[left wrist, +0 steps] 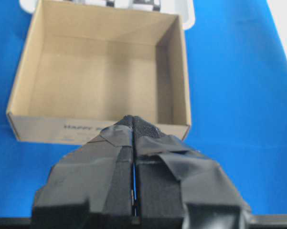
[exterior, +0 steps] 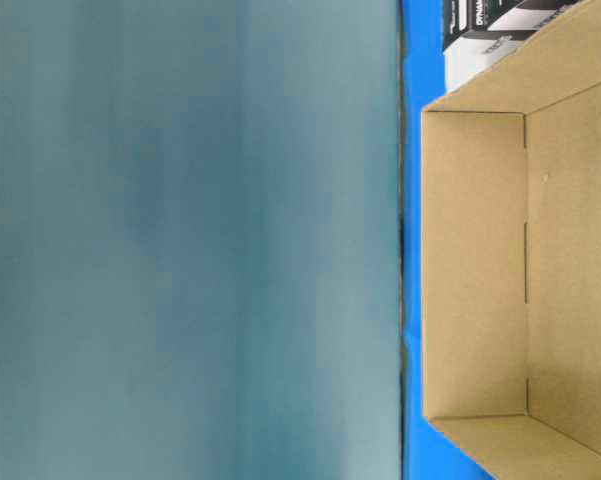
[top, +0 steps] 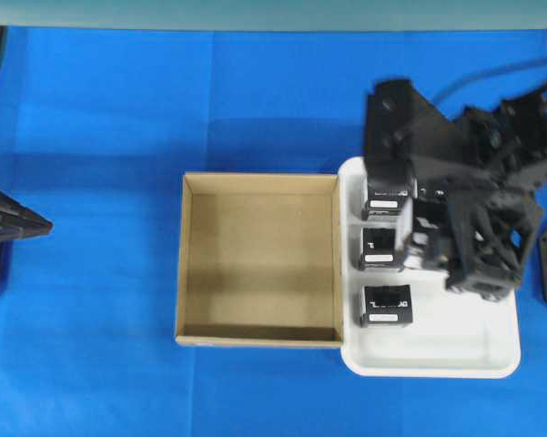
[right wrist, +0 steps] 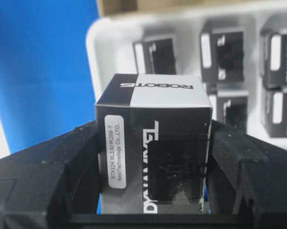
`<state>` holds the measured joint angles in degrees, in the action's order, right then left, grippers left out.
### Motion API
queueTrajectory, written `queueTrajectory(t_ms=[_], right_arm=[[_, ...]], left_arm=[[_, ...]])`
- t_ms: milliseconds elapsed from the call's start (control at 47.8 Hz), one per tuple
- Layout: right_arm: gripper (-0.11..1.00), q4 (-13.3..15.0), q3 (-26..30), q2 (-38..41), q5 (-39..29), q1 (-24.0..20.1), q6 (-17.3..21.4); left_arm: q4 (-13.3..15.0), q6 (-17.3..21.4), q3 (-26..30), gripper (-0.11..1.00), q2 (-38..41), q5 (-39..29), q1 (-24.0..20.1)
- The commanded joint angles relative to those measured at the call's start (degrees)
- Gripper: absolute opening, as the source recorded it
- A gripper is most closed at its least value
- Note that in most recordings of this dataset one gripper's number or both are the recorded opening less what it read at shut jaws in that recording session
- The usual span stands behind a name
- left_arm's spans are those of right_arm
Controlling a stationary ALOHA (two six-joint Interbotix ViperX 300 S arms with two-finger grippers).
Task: Pick the box from inside the cardboard box.
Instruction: 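Lower the servo box into the empty lower-right tray slot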
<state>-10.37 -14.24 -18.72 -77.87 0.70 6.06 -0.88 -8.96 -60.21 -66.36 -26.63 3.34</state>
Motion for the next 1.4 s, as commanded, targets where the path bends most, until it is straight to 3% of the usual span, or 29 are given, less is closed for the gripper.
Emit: queueTrajectory(t_ms=[0,293,439,648,1045,1380], right_arm=[[0.61,-0.2,-4.7,-2.6,2.9,-0.7,0.1],[0.61,-0.2,-21.6,-7.0,12.2,-3.7,-0.5],[0.60,0.0,-29.3,-7.7,20.0,-5.2,-0.8],[0.61,0.0,-35.9,-7.2,29.7,-7.2,-2.0],[0.60,0.0,-40.1,-0.1,39.6,-8.7,-3.6],[0.60,0.0,-39.7,5.0,40.7,-8.7,-4.9]], left_arm=[[-0.1,-0.1,1.5,-0.05,0.6,0.3,-0.1],[-0.1,0.2,1.4,-0.05,0.8,0.3,-0.1],[-0.1,0.1,1.4,-0.05,0.8,0.3,-0.1],[-0.2,0.0,1.4,-0.05,0.9,0.5,-0.1],[-0.1,-0.1,1.5,-0.05,0.9,0.7,0.0],[-0.1,0.0,1.6,-0.05,1.1,1.1,-0.1]])
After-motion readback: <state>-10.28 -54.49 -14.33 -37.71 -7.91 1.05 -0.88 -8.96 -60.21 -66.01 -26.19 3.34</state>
